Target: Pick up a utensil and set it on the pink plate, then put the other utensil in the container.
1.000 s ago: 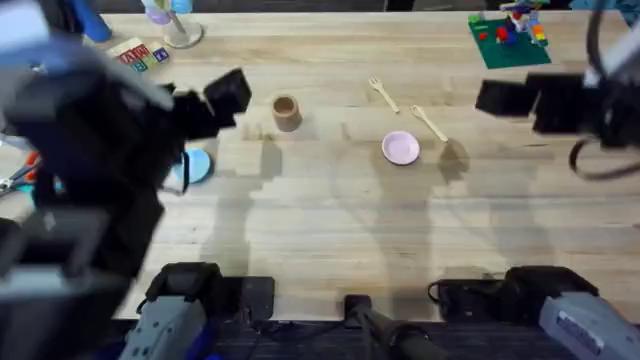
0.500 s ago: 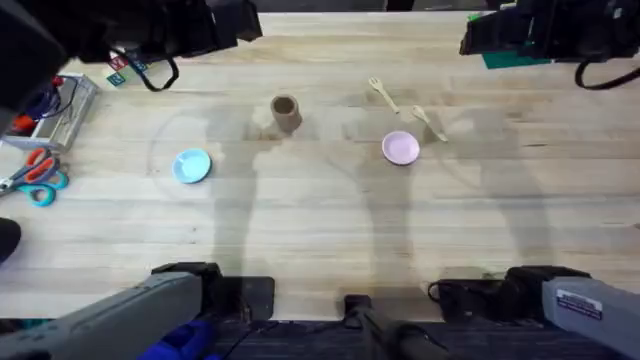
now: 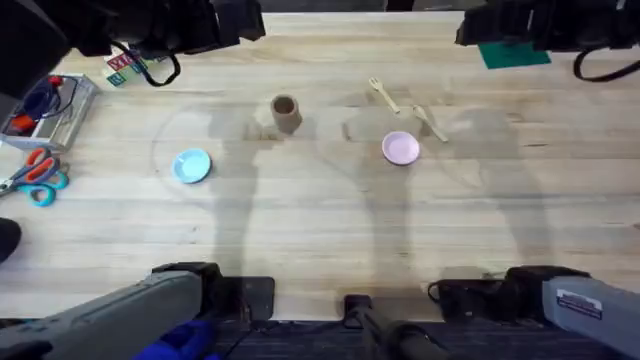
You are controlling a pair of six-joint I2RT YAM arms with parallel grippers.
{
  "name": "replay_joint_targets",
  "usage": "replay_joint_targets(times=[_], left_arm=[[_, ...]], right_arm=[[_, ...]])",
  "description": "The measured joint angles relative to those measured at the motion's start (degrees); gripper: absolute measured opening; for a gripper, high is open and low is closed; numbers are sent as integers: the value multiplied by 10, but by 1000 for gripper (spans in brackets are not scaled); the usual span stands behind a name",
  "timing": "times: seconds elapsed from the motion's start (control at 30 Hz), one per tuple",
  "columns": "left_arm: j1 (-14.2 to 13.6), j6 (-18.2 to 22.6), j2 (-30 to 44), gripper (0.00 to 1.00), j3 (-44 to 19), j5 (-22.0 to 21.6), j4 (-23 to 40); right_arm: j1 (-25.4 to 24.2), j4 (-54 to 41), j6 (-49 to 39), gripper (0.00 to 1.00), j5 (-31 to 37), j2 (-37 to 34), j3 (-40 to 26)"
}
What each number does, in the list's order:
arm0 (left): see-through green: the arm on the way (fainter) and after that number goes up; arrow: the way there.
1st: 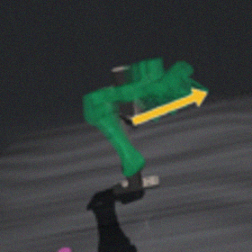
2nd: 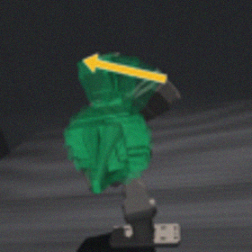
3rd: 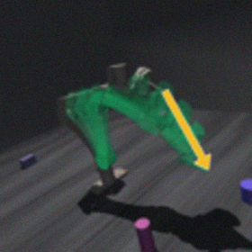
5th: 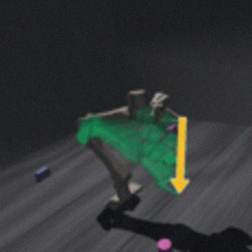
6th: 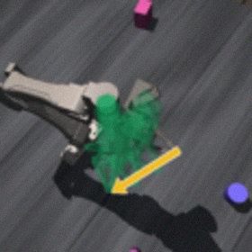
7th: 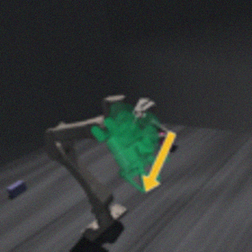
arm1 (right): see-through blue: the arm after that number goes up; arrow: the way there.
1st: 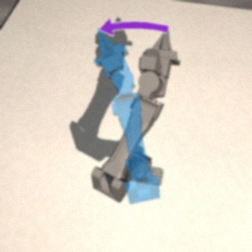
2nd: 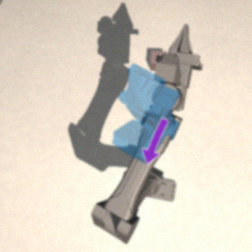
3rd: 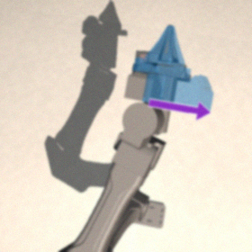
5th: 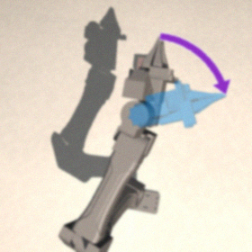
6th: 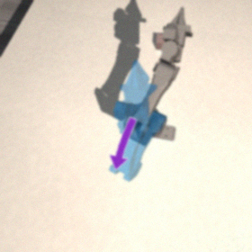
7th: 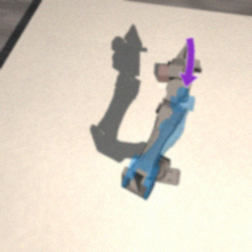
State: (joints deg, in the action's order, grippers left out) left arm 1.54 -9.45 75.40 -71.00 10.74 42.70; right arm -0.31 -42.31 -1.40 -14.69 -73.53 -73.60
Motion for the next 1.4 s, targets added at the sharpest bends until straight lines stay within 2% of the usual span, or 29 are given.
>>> replay_joint_targets(times=[0.1,0.3,0.43,0.73,0.87,0.97,1.0,1.13,1.2,1.4], left_arm=[[0,0,0,994,0,0,0],[0,0,0,993,0,0,0],[0,0,0,993,0,0,0],[0,0,0,993,0,0,0],[0,0,0,993,0,0,0],[0,0,0,993,0,0,0],[0,0,0,993,0,0,0],[0,0,0,994,0,0,0],[0,0,0,994,0,0,0],[0,0,0,993,0,0,0]], right_arm=[[11,-1,-5,995,-4,-34,-25],[61,-27,-8,995,-5,-146,-115],[79,-34,-8,995,-3,-196,-147],[85,-32,-8,995,-1,-292,-151],[85,-6,-10,995,-1,-297,-151],[98,7,-17,996,48,-297,-152],[112,8,-17,996,77,-299,-152],[154,32,-18,996,123,-327,-154],[168,45,-14,996,132,-346,-154],[170,59,0,996,138,-373,-154]])
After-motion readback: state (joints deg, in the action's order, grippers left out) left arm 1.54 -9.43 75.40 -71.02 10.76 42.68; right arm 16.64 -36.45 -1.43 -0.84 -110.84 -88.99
